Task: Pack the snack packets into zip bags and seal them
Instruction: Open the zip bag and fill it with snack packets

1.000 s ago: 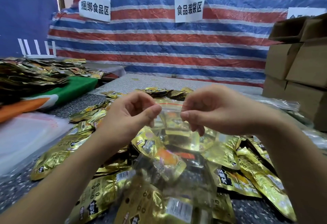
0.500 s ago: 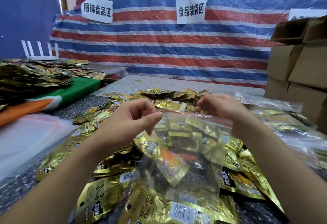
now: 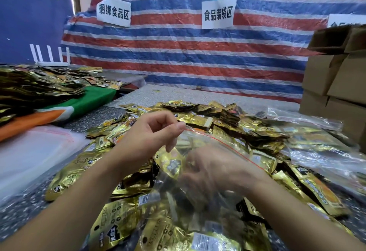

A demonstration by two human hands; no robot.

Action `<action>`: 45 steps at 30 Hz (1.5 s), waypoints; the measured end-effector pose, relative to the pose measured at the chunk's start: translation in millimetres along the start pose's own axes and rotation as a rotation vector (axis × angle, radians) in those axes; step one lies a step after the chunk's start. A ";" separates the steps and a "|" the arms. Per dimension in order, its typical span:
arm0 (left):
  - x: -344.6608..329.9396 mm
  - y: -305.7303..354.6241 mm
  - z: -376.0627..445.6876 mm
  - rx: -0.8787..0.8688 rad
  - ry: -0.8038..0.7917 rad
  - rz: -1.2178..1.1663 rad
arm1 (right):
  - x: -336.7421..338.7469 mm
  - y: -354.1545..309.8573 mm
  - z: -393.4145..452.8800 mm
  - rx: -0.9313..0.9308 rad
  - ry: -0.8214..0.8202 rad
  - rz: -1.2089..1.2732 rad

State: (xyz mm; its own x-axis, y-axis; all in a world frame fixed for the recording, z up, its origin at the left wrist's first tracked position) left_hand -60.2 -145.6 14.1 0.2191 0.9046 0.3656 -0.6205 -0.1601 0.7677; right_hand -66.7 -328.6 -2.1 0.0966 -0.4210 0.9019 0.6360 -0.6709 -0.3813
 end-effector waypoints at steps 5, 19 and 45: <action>1.0 -1.7 0.8 0.022 0.008 -0.033 | -3.1 -3.9 4.1 0.115 0.103 0.106; -2.6 0.8 1.9 0.022 0.043 -0.076 | 39.8 22.6 -0.8 -0.333 0.090 0.629; -7.6 4.5 0.8 -0.038 0.128 0.172 | 84.8 9.9 -15.2 -0.118 0.342 1.248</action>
State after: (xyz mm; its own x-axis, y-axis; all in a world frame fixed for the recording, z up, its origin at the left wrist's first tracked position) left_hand -64.0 -153.5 15.2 0.0122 0.9084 0.4179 -0.6686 -0.3033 0.6789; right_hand -63.8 -380.2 67.5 0.3607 -0.9183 -0.1633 0.1865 0.2425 -0.9520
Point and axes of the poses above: each hand's wrist, its own z-axis towards the middle knuckle, its own x-axis out of the back of the hand, y = z × x, the point moved 1 cm from there along z, towards the middle knuckle, and after that the axes turned 14 degrees about z, right-handed, at the moved point
